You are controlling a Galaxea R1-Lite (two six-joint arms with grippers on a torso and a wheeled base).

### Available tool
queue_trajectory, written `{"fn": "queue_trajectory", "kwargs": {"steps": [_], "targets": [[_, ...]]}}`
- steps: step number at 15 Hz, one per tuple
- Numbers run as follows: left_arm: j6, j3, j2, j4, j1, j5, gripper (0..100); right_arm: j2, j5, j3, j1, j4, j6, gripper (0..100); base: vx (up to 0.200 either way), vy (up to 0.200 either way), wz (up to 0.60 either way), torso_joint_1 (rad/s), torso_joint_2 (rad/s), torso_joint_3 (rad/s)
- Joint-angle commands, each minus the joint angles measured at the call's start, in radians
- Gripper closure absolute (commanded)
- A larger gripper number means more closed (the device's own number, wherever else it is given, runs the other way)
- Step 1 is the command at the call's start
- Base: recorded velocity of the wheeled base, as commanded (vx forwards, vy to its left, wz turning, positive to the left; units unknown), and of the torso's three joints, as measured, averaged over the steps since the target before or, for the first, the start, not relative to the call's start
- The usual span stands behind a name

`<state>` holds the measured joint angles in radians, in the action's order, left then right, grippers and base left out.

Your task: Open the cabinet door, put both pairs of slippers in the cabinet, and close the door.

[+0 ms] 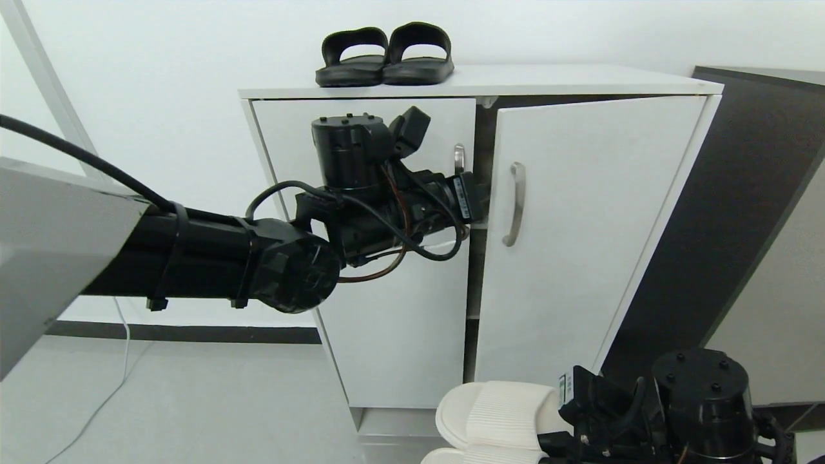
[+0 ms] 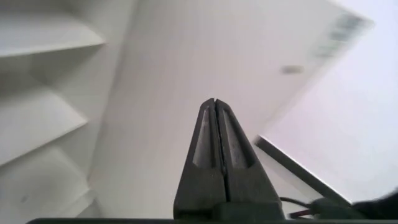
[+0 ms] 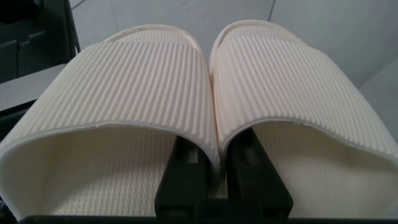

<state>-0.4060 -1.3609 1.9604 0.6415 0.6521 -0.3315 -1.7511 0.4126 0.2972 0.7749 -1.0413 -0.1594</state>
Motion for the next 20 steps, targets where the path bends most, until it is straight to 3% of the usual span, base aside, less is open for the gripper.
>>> {"fn": "queue_trajectory", "kwargs": {"steps": [1, 2, 3, 4, 13, 15, 17, 18, 19, 20], "targets": [[0.012, 0.032, -0.023, 0.017, 0.058, 0.000, 100, -0.002, 0.000, -0.006, 0.007, 0.000, 0.000, 100, -0.200, 0.000, 0.00, 0.002, 0.00, -0.002], [0.012, 0.034, -0.025, 0.018, 0.061, 0.000, 100, -0.002, 0.000, -0.006, 0.009, 0.000, 0.000, 100, -0.200, 0.000, 0.00, 0.002, 0.00, 0.002], [0.012, 0.055, -0.029, 0.063, 0.110, -0.001, 100, -0.001, 0.000, -0.010, 0.014, -0.003, -0.002, 100, -0.200, 0.000, 0.00, 0.002, 0.00, 0.002], [0.012, 0.057, -0.023, 0.081, 0.119, -0.004, 100, -0.001, 0.000, -0.015, 0.015, -0.003, -0.002, 100, -0.200, 0.000, 0.00, 0.002, 0.00, 0.002], [0.012, 0.094, -0.029, 0.112, 0.078, 0.002, 100, -0.001, -0.001, -0.020, 0.023, -0.005, -0.003, 100, 0.000, 0.000, 0.00, 0.000, 0.00, 0.000], [0.012, 0.183, -0.118, 0.113, 0.037, 0.017, 100, 0.001, -0.008, -0.009, 0.012, -0.008, 0.000, 100, 0.000, 0.000, 0.00, 0.000, 0.00, 0.000], [0.012, 0.342, -0.291, 0.118, -0.040, 0.028, 100, -0.004, -0.084, 0.033, -0.034, -0.006, 0.021, 100, 0.000, 0.000, 0.00, 0.000, 0.00, 0.000], [0.013, 0.422, -0.388, 0.110, -0.077, 0.029, 100, -0.013, -0.161, 0.051, -0.037, -0.005, 0.057, 100, 0.000, 0.000, 0.00, 0.000, 0.00, 0.000], [0.024, 0.545, -0.545, 0.079, -0.140, 0.034, 100, -0.036, -0.316, 0.099, -0.036, -0.003, 0.141, 100, 0.000, 0.000, 0.00, 0.000, 0.00, 0.000], [0.052, 0.631, -0.687, 0.015, -0.183, 0.054, 100, -0.070, -0.439, 0.154, -0.036, 0.000, 0.189, 100, 0.000, 0.000, 0.00, 0.000, 0.00, 0.000]]}}
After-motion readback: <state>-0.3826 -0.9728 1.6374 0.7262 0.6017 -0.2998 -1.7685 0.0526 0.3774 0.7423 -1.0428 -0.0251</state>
